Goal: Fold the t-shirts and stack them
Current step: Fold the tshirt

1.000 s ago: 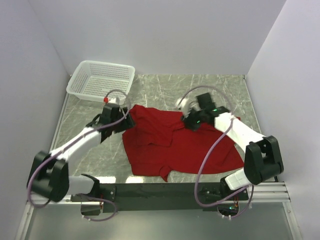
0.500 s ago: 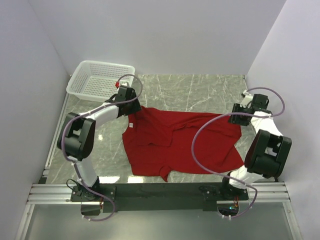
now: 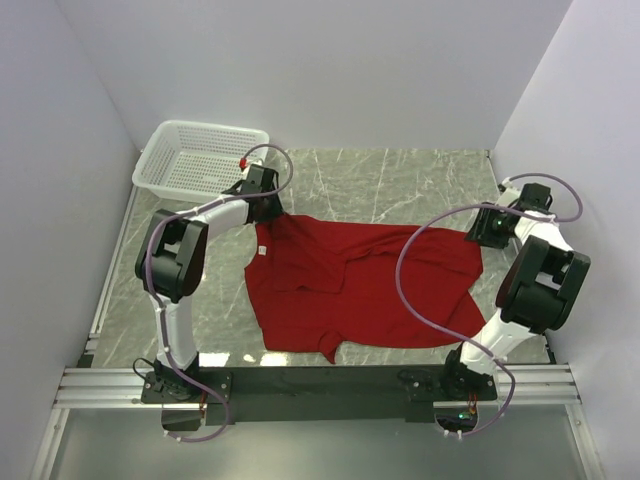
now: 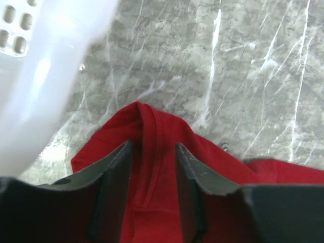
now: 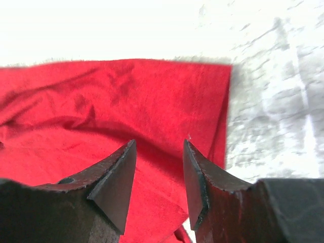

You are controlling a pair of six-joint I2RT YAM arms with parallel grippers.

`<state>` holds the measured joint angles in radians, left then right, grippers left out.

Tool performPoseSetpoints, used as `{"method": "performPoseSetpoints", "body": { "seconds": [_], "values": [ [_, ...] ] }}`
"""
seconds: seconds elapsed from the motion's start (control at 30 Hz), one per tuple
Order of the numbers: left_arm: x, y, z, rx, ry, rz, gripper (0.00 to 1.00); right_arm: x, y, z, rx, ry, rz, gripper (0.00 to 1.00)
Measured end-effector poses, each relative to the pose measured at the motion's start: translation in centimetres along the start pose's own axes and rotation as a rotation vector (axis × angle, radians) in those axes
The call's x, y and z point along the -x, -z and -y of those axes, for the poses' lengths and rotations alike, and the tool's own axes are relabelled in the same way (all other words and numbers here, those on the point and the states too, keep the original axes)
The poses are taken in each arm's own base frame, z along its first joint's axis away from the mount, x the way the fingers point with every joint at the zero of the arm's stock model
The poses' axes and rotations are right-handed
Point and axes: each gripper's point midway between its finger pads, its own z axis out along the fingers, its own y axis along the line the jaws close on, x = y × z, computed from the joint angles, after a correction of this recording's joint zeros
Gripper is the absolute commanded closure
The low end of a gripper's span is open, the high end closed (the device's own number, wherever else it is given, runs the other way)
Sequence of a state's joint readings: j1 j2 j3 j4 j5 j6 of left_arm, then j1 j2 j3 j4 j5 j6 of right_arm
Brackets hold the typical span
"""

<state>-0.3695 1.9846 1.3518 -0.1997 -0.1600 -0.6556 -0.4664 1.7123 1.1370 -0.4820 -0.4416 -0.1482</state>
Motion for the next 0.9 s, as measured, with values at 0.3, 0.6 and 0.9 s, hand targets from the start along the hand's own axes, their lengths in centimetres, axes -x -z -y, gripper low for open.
{"method": "performPoseSetpoints", "body": {
  "seconds": [0.3, 0.6, 0.9],
  "values": [
    [-0.8, -1.2, -0.3, 0.011, -0.011, -0.023, 0.99, 0.8, -0.5, 1.4, -0.003, -0.056, -0.005, 0.51],
    [-0.5, -0.9, -0.3, 0.001, -0.009, 0.006, 0.99, 0.7, -1.7, 3.0, -0.045, -0.119, -0.033, 0.51],
    [0.9, 0.3, 0.2, -0.018, -0.008, 0.050, 0.99, 2.0, -3.5, 4.5, -0.073, -0.124, -0.046, 0.52]
  ]
}}
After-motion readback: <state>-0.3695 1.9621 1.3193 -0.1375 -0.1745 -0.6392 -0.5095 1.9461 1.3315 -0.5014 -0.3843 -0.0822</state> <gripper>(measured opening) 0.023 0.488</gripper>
